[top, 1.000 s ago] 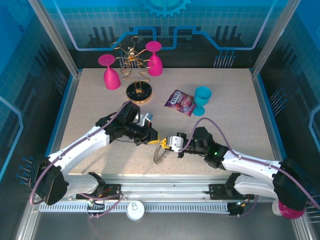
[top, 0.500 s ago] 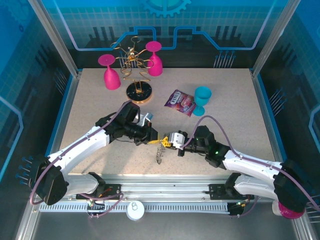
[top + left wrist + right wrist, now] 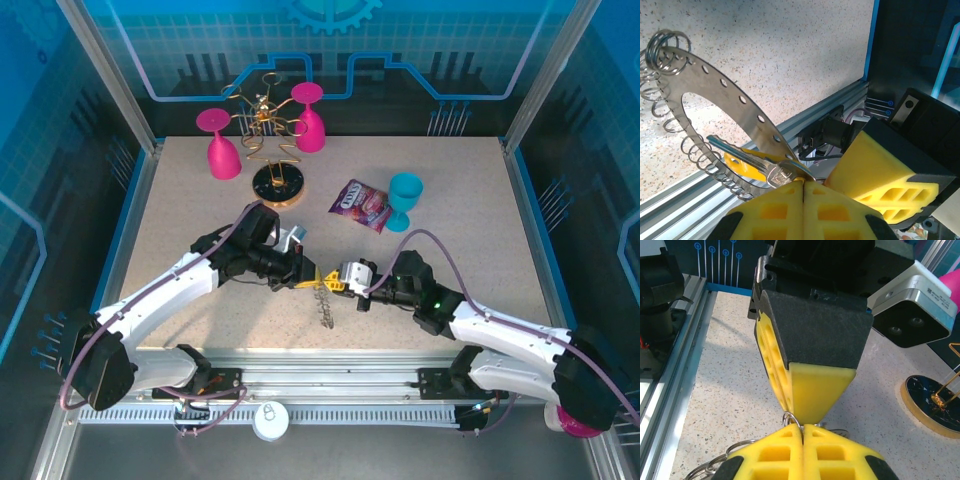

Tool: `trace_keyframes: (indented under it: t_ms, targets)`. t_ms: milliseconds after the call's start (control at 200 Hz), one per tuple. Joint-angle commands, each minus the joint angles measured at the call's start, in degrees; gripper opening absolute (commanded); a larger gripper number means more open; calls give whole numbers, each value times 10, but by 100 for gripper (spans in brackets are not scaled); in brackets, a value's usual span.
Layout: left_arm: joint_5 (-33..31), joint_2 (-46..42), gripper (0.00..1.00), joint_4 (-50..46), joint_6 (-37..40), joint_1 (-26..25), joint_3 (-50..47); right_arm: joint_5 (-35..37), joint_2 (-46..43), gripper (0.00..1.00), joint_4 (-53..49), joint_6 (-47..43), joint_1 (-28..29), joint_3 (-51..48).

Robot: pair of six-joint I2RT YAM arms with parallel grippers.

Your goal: Put the keys on the keyring

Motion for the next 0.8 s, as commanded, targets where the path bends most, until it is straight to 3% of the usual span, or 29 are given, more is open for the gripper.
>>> trace_keyframes:
  t_ms: [0,290,380,475,575,680,725,795]
  targets:
    - [21,-12,0,-46,-27,4,-20,17,-21,0,36,4,-12,10]
    - [22,-13,0,-34,-37,7,-29,10,-27,0,50,9,-12,4]
    - [25,-12,21,-30,-37,12,-32,11,-28,0,50,8,-12,5]
    - [-8,-25,36,-52,-14,23,-22,18,-28,0,44,4,-13,4]
    - [-114,-70,49,-88,45,29,7,15,-22,0,47,5,-20,-3]
    - [-237,-133,58,-83,164,29,19,-23,-10,0,53,21,-45,-4]
    - [-250,-162,58,-51,232,29,6,-48,-5,0,53,28,-58,-2]
    - [-218,-205,56,8,356,29,-28,-90,1,0,40,33,-76,8]
